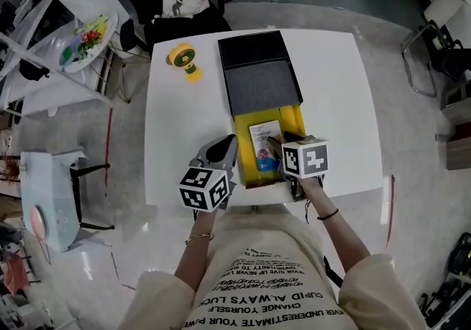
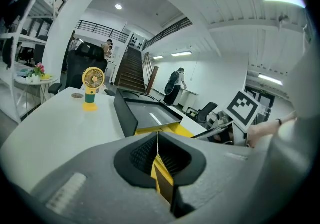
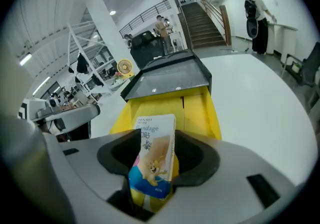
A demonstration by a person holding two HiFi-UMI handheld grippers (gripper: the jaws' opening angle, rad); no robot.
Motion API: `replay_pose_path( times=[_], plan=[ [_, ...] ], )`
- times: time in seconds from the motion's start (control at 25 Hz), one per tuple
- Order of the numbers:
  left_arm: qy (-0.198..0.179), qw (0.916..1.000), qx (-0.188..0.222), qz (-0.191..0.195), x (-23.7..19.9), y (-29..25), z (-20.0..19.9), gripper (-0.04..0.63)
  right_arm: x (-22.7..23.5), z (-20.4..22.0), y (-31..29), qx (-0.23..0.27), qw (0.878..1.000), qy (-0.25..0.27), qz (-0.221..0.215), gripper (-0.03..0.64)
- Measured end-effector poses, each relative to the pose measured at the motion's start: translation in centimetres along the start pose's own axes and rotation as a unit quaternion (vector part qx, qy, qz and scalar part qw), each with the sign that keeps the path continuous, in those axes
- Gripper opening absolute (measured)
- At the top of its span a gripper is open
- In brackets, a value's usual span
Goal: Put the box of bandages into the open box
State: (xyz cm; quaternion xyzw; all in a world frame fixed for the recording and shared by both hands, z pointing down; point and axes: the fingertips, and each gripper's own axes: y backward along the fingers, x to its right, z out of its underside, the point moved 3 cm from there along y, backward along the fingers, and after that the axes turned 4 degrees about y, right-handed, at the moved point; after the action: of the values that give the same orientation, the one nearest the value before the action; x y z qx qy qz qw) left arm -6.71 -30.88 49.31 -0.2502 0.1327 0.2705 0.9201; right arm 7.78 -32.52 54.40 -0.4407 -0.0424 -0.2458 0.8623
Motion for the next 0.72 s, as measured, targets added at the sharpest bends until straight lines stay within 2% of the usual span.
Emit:
replay_pose_path(
  times=[0.16,0.36,0.72],
  plan=[
    [-0.024,0.9995,0.009,0.017,1.1,0.2,-0.9,0.023,-0.3,-0.8,1.1,0.042,0.999,0.032,-0.004,0.137],
    [-0.046,0.9979,0.029,0.034,2.4,0.6,-1.8,0.023,-1.0,-2.0,3.1,0.098,0.992,0.071,-0.031,0.032],
    [-0.069,0.9934,0.082,0.041,3.3,1.9,-4.6,0.023,-1.8,-5.0,7.5,0.217,0.969,0.099,-0.065,0.005]
  ],
)
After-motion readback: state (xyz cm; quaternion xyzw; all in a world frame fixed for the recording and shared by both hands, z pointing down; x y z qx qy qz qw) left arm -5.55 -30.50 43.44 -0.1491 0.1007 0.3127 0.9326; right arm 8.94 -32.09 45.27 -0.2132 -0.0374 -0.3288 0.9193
